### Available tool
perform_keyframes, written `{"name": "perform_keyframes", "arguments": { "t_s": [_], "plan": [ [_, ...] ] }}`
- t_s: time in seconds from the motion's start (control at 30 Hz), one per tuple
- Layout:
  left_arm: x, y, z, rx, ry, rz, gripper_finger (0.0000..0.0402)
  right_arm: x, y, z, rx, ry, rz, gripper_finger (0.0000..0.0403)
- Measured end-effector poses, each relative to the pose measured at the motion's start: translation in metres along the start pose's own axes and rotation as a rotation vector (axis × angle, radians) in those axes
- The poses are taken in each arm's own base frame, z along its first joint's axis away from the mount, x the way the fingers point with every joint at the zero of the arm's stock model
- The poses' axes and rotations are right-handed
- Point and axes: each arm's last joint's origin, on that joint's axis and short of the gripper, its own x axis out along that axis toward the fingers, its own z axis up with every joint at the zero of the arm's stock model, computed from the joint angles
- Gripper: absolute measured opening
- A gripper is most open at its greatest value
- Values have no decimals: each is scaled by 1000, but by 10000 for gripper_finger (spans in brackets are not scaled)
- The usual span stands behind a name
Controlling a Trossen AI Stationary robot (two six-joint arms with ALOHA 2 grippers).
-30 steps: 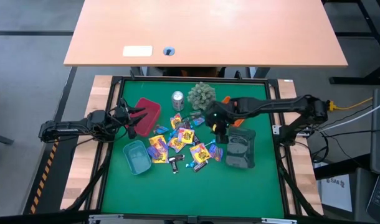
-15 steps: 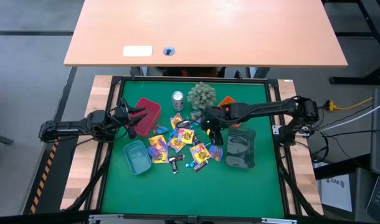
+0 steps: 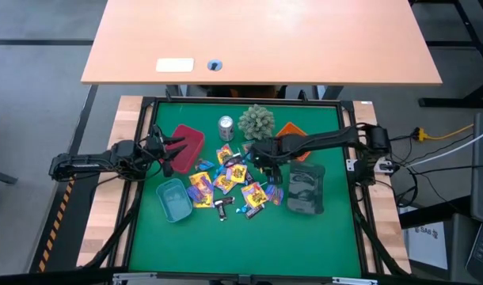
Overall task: Sort candy
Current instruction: Put the brown chocolate candy into the black bin
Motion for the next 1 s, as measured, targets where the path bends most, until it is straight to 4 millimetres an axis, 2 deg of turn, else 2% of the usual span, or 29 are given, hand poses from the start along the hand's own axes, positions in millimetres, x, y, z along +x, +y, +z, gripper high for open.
{"name": "perform_keyframes", "arguments": {
  "t_s": [0.33,0.63,1.0],
  "plan": [
    [0,0,0,0,0,0,115,28,-20,-6,55,112,6,248],
    [0,0,0,-1,1,0,115,29,-21,-9,30,147,-12,248],
    [0,0,0,-1,0,0,115,42,-20,-9,15,194,-21,247]
  ]
}}
